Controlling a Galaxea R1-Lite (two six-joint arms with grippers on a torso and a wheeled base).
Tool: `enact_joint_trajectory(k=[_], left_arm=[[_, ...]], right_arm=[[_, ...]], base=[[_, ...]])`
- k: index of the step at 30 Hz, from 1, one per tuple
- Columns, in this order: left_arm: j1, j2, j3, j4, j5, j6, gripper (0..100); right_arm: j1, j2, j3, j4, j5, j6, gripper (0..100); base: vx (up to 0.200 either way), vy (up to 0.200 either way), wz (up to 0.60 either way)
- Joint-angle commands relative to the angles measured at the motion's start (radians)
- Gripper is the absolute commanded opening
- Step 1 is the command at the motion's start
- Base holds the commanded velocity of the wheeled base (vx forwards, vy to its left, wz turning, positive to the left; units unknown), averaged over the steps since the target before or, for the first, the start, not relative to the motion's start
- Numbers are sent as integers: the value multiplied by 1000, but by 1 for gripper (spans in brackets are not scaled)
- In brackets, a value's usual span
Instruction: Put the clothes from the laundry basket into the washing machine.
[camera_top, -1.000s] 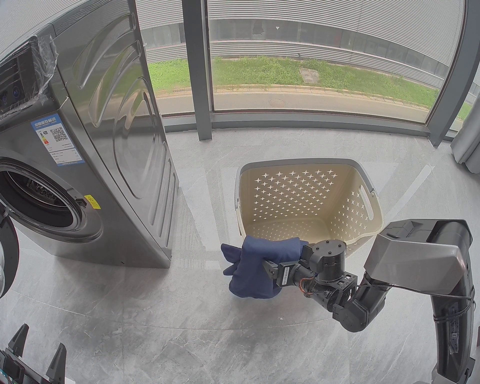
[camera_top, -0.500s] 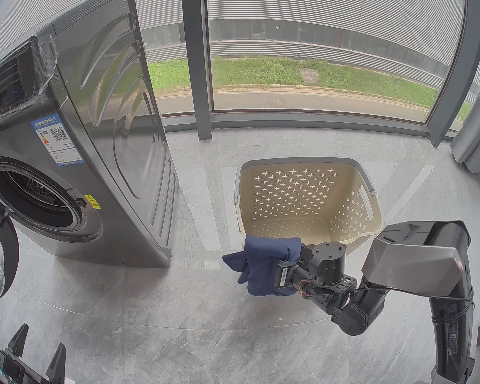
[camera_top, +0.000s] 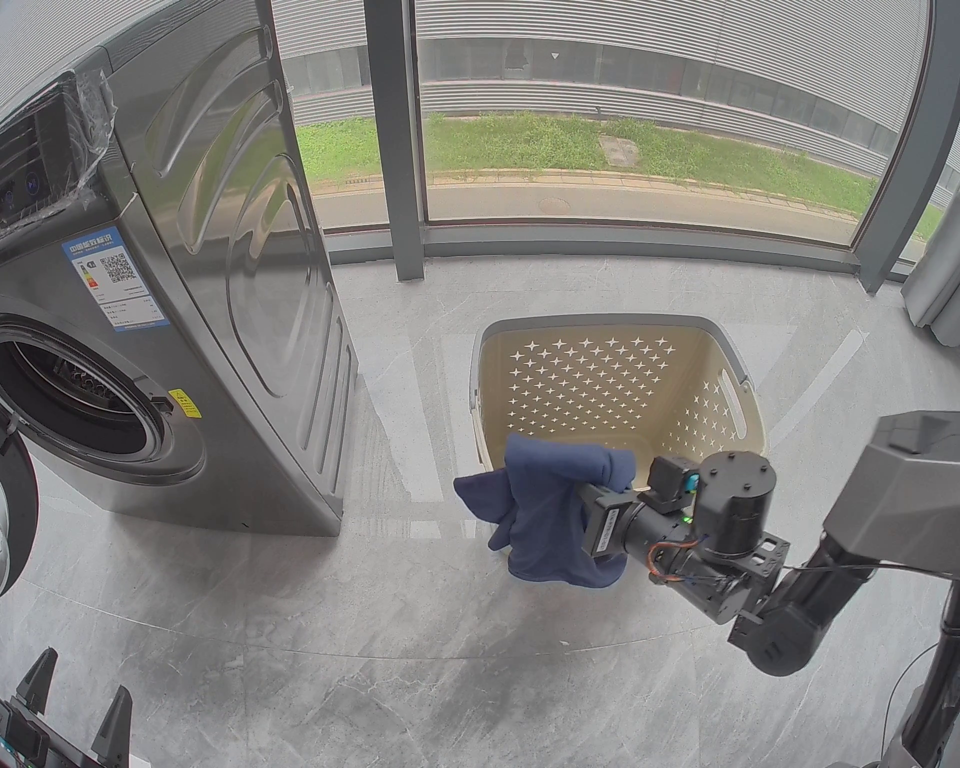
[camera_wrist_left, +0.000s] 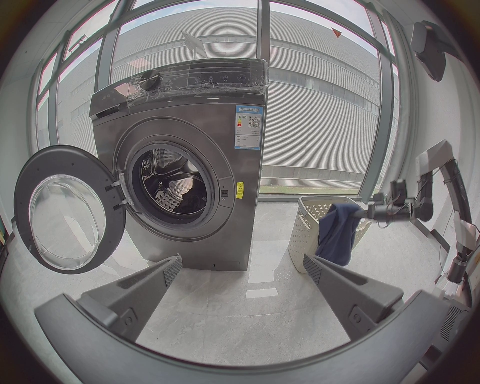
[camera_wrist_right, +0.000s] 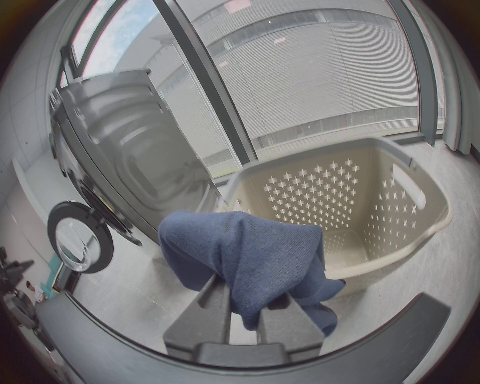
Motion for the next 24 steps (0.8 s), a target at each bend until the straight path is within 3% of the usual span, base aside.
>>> enact_joint_trajectory(k=[1, 5, 8, 11, 24], left_arm=[[0, -16, 16, 0, 0, 0, 100], [0, -16, 16, 2, 0, 2, 100], [0, -16, 15, 2, 0, 3, 100], [-2, -16, 15, 2, 0, 3, 100], [0, -16, 15, 2, 0, 2, 100]], right_arm=[[24, -310, 103, -5, 40, 0, 0], [24, -369, 117, -1, 51, -3, 0], [25, -394, 138, -10, 54, -65, 0], [32, -420, 160, -19, 60, -80, 0], [36, -445, 163, -19, 57, -82, 0]], base=[[0, 0, 0], [0, 0, 0], [0, 0, 0], [0, 0, 0], [-200, 0, 0]])
